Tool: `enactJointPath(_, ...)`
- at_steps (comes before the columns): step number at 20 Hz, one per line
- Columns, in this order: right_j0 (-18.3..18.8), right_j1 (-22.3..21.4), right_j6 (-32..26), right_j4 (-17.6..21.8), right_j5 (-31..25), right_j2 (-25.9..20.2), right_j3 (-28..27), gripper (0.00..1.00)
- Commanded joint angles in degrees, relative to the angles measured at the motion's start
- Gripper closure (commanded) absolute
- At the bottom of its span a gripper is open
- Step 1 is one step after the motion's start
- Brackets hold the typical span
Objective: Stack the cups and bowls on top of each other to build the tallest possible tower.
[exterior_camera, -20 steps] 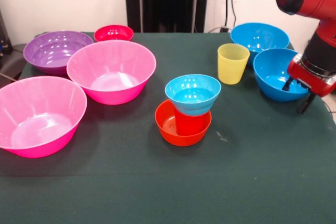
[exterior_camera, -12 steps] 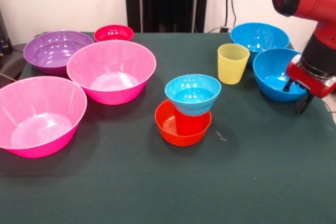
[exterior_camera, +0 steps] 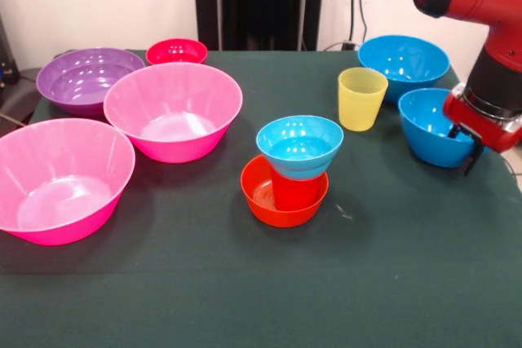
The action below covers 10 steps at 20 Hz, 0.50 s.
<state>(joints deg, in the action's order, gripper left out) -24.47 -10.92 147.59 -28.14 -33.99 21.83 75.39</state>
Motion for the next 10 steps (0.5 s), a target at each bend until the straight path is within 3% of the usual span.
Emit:
enactJointPath(1, 4.14, -3.7, -5.25, 4.49, -12.62, -9.06, -3.05, 1.0)
enactJointPath(2, 4.75, -4.53, -5.34, 4.77, -16.27, -8.99, -5.05, 1.0)
enactJointPath(10, 9.34, -5.91, -7.58, 7.74, -29.64, -10.06, -14.59, 1.0)
